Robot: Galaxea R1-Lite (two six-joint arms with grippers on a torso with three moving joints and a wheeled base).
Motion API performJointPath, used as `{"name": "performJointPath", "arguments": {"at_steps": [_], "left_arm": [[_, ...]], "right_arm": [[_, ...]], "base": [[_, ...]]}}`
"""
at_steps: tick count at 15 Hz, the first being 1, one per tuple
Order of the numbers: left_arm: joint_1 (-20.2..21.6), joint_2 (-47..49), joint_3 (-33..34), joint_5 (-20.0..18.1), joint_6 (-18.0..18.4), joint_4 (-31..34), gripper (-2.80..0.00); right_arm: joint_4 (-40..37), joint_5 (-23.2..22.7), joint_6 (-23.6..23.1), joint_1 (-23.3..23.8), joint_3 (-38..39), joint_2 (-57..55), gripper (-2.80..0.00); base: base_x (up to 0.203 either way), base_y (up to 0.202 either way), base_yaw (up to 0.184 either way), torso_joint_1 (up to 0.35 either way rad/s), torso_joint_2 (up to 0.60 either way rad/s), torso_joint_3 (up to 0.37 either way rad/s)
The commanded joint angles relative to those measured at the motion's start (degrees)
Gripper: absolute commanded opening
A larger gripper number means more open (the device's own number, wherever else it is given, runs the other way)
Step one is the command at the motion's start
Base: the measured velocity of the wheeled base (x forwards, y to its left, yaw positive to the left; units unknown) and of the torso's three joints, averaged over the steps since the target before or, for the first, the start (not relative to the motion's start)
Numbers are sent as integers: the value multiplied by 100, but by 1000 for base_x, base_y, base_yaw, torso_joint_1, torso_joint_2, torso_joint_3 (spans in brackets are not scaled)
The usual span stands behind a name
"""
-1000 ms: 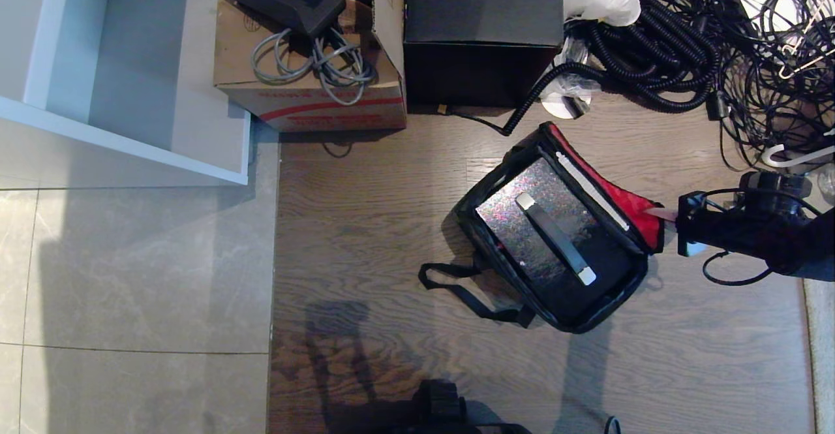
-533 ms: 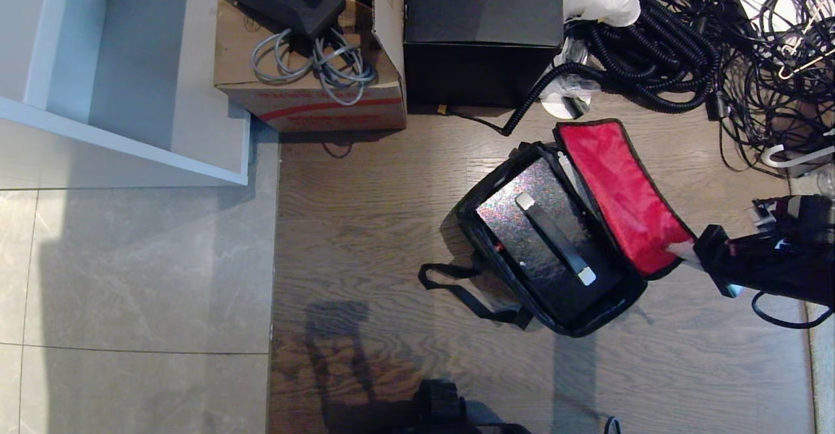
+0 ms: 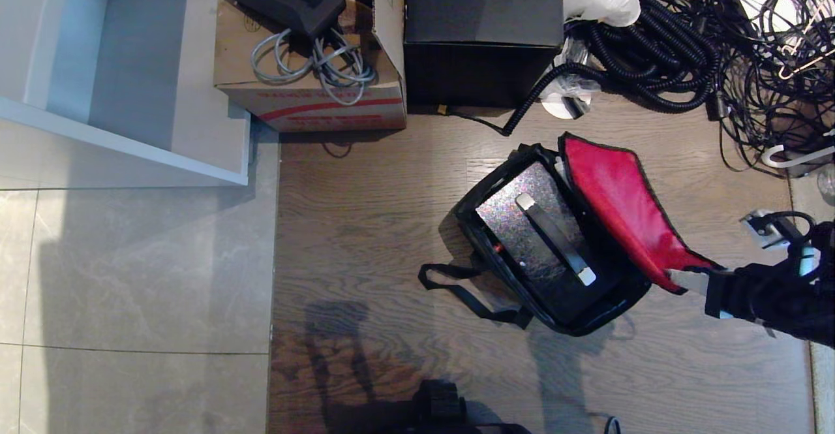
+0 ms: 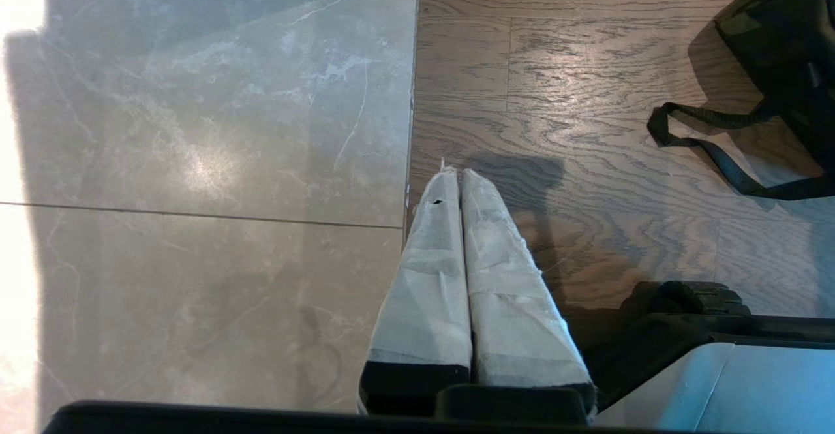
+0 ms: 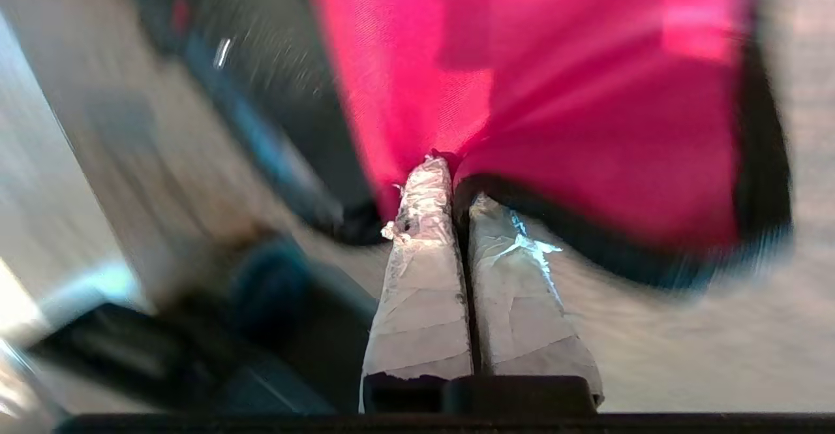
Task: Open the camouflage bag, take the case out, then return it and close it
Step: Close the top of the storage box
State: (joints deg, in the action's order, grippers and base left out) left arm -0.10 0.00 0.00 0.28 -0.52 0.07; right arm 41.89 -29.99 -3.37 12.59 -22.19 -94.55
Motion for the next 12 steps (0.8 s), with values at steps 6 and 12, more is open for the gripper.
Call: {"name": "performJointPath", "arguments": {"at_steps": [6,12], "left_arm": [[1,0,0,7,0,1,-280],[1,0,0,6,0,1,-280]], "right_arm": [[-498,-43,-1858,-202,518,838,0],[-655,-874,-2088,-841,673,1188,0]], "base": [[0,0,0,0,0,0],[0,0,0,0,0,0]]}}
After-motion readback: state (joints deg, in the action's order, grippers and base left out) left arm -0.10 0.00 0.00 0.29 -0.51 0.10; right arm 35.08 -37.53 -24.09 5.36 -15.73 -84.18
